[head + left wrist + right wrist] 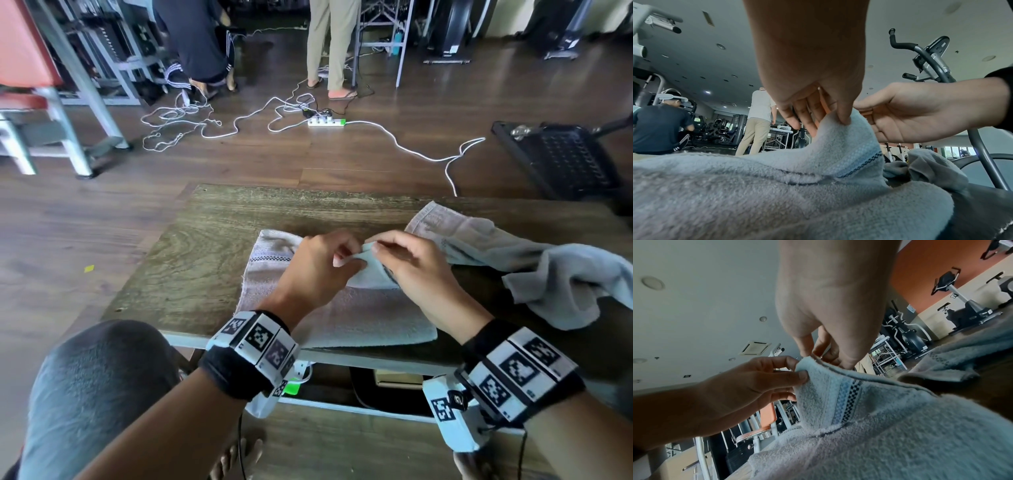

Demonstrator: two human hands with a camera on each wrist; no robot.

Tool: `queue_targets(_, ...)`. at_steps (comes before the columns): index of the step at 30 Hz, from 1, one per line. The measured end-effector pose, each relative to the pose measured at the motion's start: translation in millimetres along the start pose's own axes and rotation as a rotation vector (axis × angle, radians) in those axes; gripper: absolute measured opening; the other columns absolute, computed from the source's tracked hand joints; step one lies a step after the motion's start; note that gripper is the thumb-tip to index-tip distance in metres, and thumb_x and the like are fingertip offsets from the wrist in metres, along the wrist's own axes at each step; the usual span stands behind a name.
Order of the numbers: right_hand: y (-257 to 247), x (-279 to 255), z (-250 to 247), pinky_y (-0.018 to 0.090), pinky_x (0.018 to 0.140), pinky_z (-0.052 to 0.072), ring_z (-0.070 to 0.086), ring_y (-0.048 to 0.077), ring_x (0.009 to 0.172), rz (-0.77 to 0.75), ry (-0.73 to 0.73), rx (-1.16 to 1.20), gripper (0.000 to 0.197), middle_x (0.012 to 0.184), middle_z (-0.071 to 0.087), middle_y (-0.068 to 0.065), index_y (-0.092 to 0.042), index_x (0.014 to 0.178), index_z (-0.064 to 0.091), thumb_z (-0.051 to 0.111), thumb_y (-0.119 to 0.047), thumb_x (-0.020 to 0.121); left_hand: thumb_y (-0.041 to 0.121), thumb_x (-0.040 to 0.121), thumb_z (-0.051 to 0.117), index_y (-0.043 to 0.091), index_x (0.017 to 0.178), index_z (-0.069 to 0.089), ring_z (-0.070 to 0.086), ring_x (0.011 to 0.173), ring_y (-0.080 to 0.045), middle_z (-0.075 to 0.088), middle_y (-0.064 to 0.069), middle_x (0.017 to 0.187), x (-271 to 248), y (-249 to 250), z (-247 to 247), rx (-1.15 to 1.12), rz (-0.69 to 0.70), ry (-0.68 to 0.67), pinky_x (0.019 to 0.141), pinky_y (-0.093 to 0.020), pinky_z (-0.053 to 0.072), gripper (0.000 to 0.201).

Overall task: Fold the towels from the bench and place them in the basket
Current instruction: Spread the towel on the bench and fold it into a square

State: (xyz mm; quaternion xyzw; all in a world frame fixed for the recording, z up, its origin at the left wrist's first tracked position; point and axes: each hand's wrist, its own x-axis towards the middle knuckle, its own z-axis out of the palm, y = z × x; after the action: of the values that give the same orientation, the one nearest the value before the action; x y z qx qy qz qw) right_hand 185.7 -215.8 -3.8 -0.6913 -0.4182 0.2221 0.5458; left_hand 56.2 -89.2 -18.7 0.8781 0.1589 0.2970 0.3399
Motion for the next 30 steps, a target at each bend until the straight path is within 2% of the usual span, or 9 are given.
queue_targets(2, 2, 2, 2, 0.009, 0.065, 0.041, 0.058, -0.005, 0.068, 0.011, -0.004, 0.011, 0.011, 0.071, 0.066, -0.023, -0.023, 0.098, 0.075, 0.065, -0.018, 0.096, 0.012, 0.082, 0.075, 0.010, 0.087, 0.064, 0.064, 0.075, -0.015, 0.068, 0.003, 0.081, -3, 2, -3, -0.005, 0.035, -0.009, 0.072, -0.040, 0.052, 0.011)
queue_targets(6, 4, 4, 0, 0.012, 0.060, 0.039, 0.053, -0.004, 0.061, 0.039, -0.038, 0.025, 0.010, 0.066, 0.063, -0.021, -0.023, 0.096, 0.075, 0.066, -0.018, 0.095, 0.015, 0.084, 0.075, 0.010, 0.087, 0.066, 0.063, 0.074, -0.013, 0.068, 0.004, 0.080, -8, 5, -7, -0.022, 0.036, -0.046, 0.072, -0.034, 0.050, 0.011)
queue_targets(10, 4, 9, -8, 0.006, 0.071, 0.042, 0.062, -0.004, 0.084, 0.018, 0.095, 0.036, 0.013, 0.092, 0.072, -0.013, -0.024, 0.095, 0.074, 0.064, -0.016, 0.096, 0.008, 0.079, 0.071, 0.009, 0.077, 0.061, 0.056, 0.070, -0.021, 0.061, -0.002, 0.072, -16, 13, -13, -0.019, 0.053, -0.126, 0.069, -0.039, 0.044, 0.010)
queue_targets(12, 6, 10, -12, 0.003, 0.072, 0.041, 0.063, -0.005, 0.088, 0.000, 0.172, 0.010, 0.011, 0.099, 0.073, -0.011, -0.023, 0.098, 0.073, 0.063, -0.017, 0.096, 0.008, 0.081, 0.068, 0.011, 0.077, 0.056, 0.053, 0.066, -0.024, 0.057, -0.003, 0.069, -18, 16, -14, -0.040, 0.044, -0.135, 0.064, -0.041, 0.044, 0.012)
queue_targets(14, 7, 10, -12, 0.003, 0.073, 0.041, 0.064, -0.005, 0.091, -0.012, 0.169, -0.018, 0.012, 0.100, 0.073, -0.012, -0.024, 0.100, 0.072, 0.063, -0.017, 0.097, 0.014, 0.086, 0.067, 0.014, 0.081, 0.055, 0.052, 0.067, -0.023, 0.056, 0.000, 0.070, -18, 16, -13, -0.028, 0.052, -0.104, 0.064, -0.039, 0.046, 0.012)
queue_targets(19, 3, 1, -3, 0.017, 0.083, 0.051, 0.068, 0.001, 0.097, -0.029, -0.008, -0.029, 0.019, 0.100, 0.075, -0.012, -0.027, 0.106, 0.072, 0.064, -0.013, 0.096, 0.023, 0.093, 0.064, 0.015, 0.093, 0.061, 0.060, 0.072, -0.017, 0.063, 0.005, 0.076, -13, 10, -12, -0.018, 0.020, 0.006, 0.067, -0.040, 0.050, 0.009)
queue_targets(22, -1, -3, -2, 0.017, 0.082, 0.051, 0.069, 0.001, 0.092, -0.038, -0.015, -0.011, 0.012, 0.095, 0.075, -0.011, -0.025, 0.101, 0.072, 0.067, -0.017, 0.094, 0.025, 0.093, 0.065, 0.017, 0.093, 0.063, 0.063, 0.073, -0.018, 0.065, 0.005, 0.076, -10, 11, -12, -0.032, -0.005, 0.049, 0.068, -0.042, 0.052, 0.008)
queue_targets(27, -2, -4, -4, 0.030, 0.087, 0.052, 0.070, 0.015, 0.095, -0.011, -0.034, 0.030, 0.008, 0.094, 0.075, -0.008, -0.024, 0.097, 0.075, 0.067, -0.022, 0.094, 0.028, 0.092, 0.066, 0.019, 0.091, 0.065, 0.065, 0.073, -0.015, 0.068, 0.006, 0.075, -8, 13, -8, -0.045, -0.041, 0.099, 0.069, -0.040, 0.053, 0.009)
queue_targets(30, -1, -3, -4, 0.032, 0.089, 0.051, 0.069, 0.012, 0.095, 0.001, -0.034, 0.030, 0.010, 0.095, 0.075, -0.010, -0.026, 0.097, 0.075, 0.067, -0.023, 0.094, 0.031, 0.090, 0.066, 0.019, 0.086, 0.066, 0.064, 0.071, -0.018, 0.068, 0.003, 0.074, -6, 12, -6, -0.048, -0.060, 0.130, 0.067, -0.040, 0.053, 0.013)
